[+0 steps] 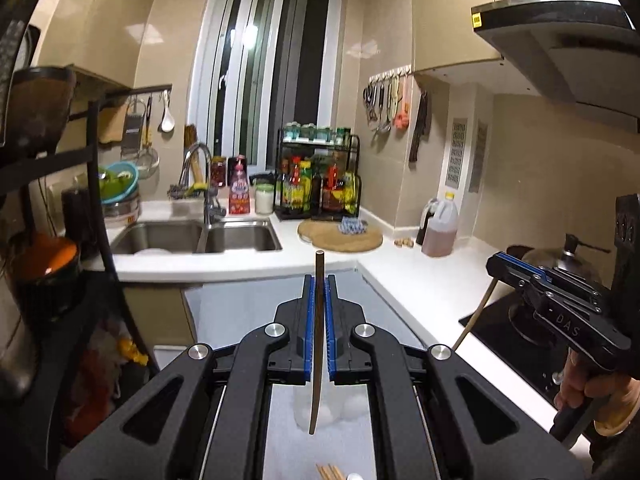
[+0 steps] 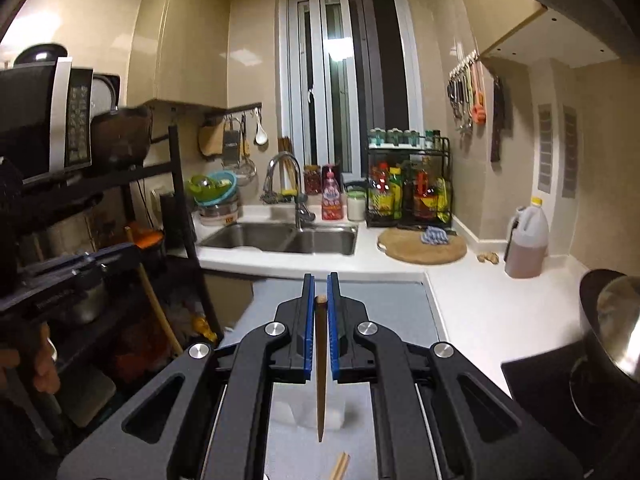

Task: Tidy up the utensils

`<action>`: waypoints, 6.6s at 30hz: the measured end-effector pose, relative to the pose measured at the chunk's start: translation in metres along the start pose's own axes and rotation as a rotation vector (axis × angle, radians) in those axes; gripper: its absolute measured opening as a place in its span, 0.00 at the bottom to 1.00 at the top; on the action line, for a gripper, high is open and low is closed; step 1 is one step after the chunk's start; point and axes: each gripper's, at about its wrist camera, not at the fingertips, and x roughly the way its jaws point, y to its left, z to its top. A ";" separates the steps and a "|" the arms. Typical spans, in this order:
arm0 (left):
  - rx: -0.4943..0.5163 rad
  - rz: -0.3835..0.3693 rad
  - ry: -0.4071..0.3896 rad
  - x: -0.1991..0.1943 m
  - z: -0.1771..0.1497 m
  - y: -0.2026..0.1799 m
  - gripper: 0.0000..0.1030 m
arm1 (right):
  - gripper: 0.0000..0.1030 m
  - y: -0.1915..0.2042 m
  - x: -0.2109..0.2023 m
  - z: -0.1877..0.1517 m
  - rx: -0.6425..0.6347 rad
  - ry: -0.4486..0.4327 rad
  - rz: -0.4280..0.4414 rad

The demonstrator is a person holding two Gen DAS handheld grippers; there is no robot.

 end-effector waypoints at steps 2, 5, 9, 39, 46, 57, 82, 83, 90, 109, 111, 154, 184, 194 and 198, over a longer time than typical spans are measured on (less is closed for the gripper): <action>0.006 -0.003 -0.017 0.006 0.011 -0.004 0.05 | 0.06 0.003 0.004 0.014 -0.012 -0.023 0.003; 0.010 -0.010 -0.045 0.016 0.025 -0.009 0.05 | 0.06 0.009 0.015 0.032 -0.028 -0.052 0.008; 0.010 -0.017 -0.060 0.035 0.031 -0.013 0.05 | 0.06 0.010 0.033 0.039 -0.042 -0.081 -0.006; -0.042 0.171 0.077 0.071 -0.065 0.003 0.93 | 0.81 -0.008 0.068 -0.061 0.047 0.110 -0.060; 0.001 0.204 0.093 0.013 -0.095 -0.015 0.93 | 0.92 -0.002 0.007 -0.085 0.147 0.160 0.019; -0.072 0.209 0.150 -0.070 -0.180 -0.035 0.93 | 0.92 0.036 -0.093 -0.192 0.050 0.199 -0.091; -0.144 0.228 0.235 -0.109 -0.305 -0.040 0.93 | 0.92 0.041 -0.124 -0.316 0.074 0.365 -0.202; -0.150 0.228 0.232 -0.110 -0.308 -0.039 0.93 | 0.92 0.041 -0.124 -0.318 0.074 0.364 -0.205; -0.179 0.230 0.245 -0.110 -0.323 -0.032 0.92 | 0.68 0.041 -0.121 -0.328 0.073 0.369 -0.168; -0.141 0.219 0.313 -0.095 -0.344 -0.038 0.92 | 0.35 0.023 -0.072 -0.348 0.051 0.431 -0.179; -0.139 0.216 0.316 -0.093 -0.345 -0.039 0.92 | 0.34 0.021 -0.072 -0.348 0.044 0.422 -0.197; -0.054 0.135 0.314 -0.045 -0.349 -0.052 0.08 | 0.05 -0.013 -0.051 -0.346 0.143 0.324 -0.141; -0.109 0.112 0.197 -0.085 -0.323 -0.033 0.36 | 0.05 0.001 -0.089 -0.315 0.058 0.286 -0.152; -0.085 0.166 0.230 -0.072 -0.360 -0.035 0.42 | 0.06 -0.013 -0.078 -0.351 0.148 0.296 -0.151; -0.111 0.196 0.218 -0.070 -0.365 -0.022 0.42 | 0.09 -0.018 -0.075 -0.356 0.167 0.287 -0.157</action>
